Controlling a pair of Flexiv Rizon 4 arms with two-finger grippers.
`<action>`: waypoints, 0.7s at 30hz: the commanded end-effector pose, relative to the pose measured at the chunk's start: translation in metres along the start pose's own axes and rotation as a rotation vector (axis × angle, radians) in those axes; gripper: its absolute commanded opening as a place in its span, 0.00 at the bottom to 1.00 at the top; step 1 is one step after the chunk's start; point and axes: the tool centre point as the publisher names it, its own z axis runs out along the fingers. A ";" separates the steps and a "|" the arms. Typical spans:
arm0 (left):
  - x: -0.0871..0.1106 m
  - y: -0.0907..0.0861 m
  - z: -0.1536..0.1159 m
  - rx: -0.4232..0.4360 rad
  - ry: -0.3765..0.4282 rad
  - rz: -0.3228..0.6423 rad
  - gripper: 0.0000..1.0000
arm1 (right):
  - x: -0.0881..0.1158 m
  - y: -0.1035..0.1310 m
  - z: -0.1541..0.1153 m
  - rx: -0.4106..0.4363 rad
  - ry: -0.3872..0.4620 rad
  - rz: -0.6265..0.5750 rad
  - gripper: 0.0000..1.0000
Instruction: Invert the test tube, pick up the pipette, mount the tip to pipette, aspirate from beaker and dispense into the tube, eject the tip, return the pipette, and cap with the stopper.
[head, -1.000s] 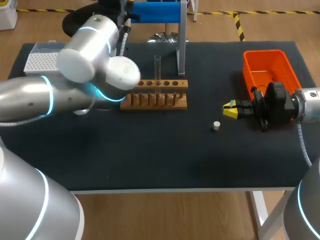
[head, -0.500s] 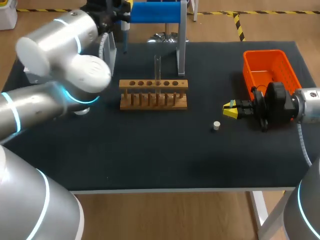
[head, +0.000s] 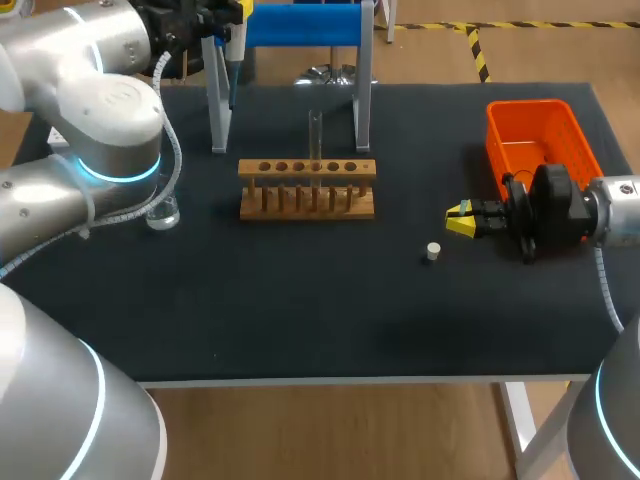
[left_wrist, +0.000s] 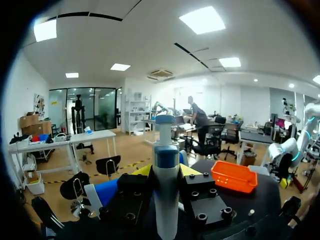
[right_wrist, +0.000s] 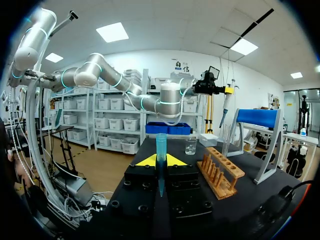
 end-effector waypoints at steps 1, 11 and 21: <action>0.012 -0.008 -0.021 0.034 0.224 0.027 0.00 | 0.001 0.001 0.000 0.003 -0.003 -0.001 0.00; 0.069 -0.035 -0.073 0.100 0.334 0.052 0.00 | 0.001 0.001 0.000 0.003 -0.003 -0.001 0.00; 0.131 -0.051 -0.099 0.162 0.384 0.033 0.00 | 0.001 0.001 0.000 0.003 -0.003 -0.001 0.00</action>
